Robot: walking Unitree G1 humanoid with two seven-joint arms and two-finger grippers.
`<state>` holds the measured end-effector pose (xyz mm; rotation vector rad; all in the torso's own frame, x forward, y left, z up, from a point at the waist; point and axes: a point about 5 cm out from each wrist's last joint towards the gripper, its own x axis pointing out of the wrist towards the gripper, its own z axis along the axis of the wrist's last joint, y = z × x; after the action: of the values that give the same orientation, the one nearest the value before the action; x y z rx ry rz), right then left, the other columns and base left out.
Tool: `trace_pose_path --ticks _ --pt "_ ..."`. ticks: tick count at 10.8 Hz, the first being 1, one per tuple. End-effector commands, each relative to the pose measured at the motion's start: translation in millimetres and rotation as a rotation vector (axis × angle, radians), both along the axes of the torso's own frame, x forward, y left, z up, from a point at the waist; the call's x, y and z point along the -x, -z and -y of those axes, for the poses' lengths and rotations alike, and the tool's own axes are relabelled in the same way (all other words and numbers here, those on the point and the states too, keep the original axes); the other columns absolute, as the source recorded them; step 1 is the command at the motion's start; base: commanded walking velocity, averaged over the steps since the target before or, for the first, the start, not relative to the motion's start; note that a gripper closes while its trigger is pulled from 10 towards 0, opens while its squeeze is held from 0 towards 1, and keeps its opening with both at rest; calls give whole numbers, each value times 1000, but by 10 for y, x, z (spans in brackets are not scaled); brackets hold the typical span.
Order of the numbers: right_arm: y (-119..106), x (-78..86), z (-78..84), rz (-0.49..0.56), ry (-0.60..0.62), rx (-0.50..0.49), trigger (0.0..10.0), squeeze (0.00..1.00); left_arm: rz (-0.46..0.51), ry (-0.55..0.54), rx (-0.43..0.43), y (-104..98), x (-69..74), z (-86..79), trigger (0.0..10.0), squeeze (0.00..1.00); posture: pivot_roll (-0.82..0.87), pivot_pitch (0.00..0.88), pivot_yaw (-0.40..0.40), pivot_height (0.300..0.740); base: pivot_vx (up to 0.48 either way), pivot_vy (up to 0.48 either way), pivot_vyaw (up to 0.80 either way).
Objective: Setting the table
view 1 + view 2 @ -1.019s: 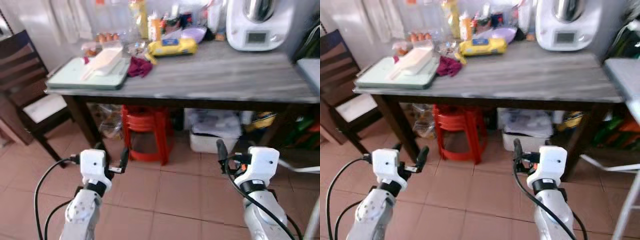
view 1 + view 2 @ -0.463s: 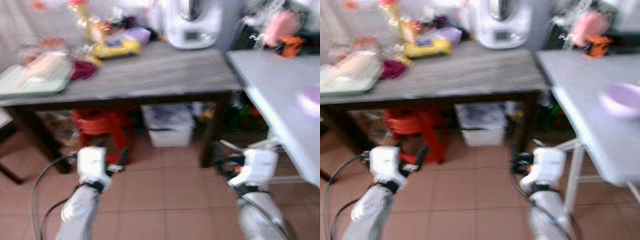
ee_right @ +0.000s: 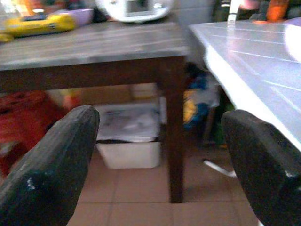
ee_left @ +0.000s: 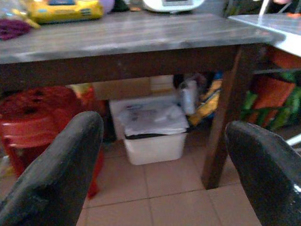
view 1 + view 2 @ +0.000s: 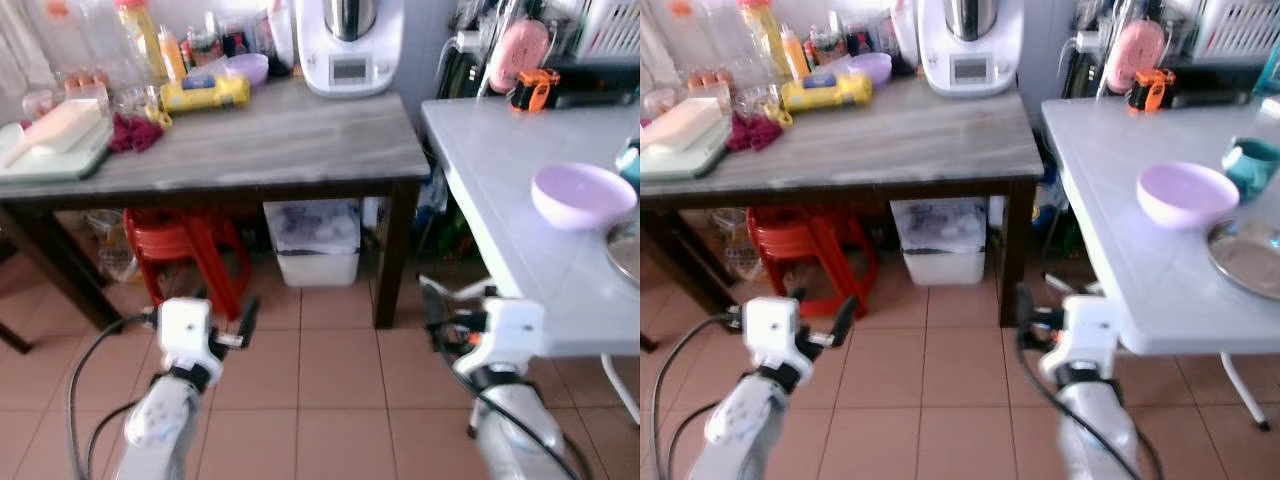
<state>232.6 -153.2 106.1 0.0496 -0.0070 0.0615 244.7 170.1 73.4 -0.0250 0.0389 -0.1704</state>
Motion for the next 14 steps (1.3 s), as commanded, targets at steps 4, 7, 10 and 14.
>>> trace_pose_path --ticks 4,7,10,14 --pt "-24 5 9 11 -4 10 10000 0 2 19 -15 -10 -10 22 10000 0 -97 45 96 740 0 -339 405" --pt "-17 10 22 9 3 6 10000 0 1 25 -18 -6 -13 34 10000 0 -97 46 97 740 0 -340 0" --pt "-26 0 25 13 10 6 10000 0 3 26 -17 -10 -19 37 10000 0 -98 49 95 740 0 -336 0" --pt "-41 -10 39 20 18 10 10000 0 2 28 -17 -10 -23 42 10000 0 -98 51 94 740 0 -338 0"
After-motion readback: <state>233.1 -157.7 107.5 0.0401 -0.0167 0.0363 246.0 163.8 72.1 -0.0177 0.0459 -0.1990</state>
